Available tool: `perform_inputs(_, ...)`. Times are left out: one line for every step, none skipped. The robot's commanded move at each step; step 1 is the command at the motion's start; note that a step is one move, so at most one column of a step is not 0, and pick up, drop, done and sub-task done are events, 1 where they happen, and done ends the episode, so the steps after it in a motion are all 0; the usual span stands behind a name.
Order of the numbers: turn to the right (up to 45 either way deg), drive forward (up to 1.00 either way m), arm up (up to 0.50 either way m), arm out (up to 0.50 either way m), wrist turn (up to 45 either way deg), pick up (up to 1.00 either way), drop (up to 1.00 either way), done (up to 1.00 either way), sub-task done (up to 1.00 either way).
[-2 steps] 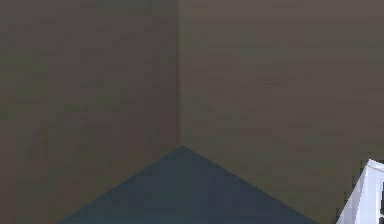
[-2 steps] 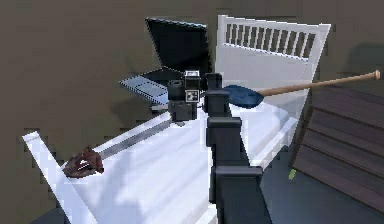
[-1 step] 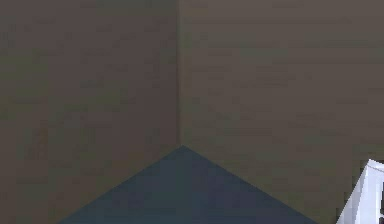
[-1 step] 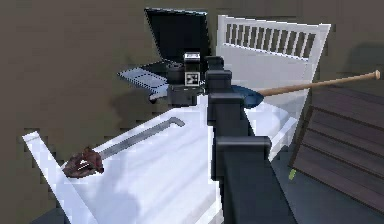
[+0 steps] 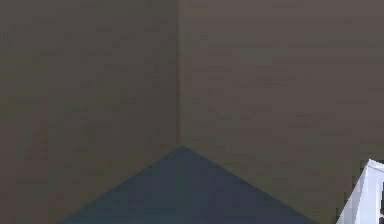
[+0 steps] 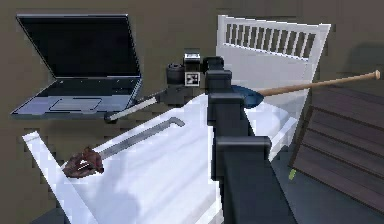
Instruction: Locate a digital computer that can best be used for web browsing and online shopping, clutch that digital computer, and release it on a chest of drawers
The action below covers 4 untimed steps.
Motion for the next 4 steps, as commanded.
perform_inputs(0.0,0.0,0.0,0.0,-45.0,0.0,0.0,0.0,0.0)
perform_inputs(0.0,0.0,0.0,0.0,-24.0,0.0,0.0,0.0,0.0)
perform_inputs(0.0,0.0,0.0,-0.32,0.0,0.0,0.0,0.0,0.0)
perform_inputs(-45.0,0.0,0.0,0.0,0.0,0.0,0.0,0.0,0.0)
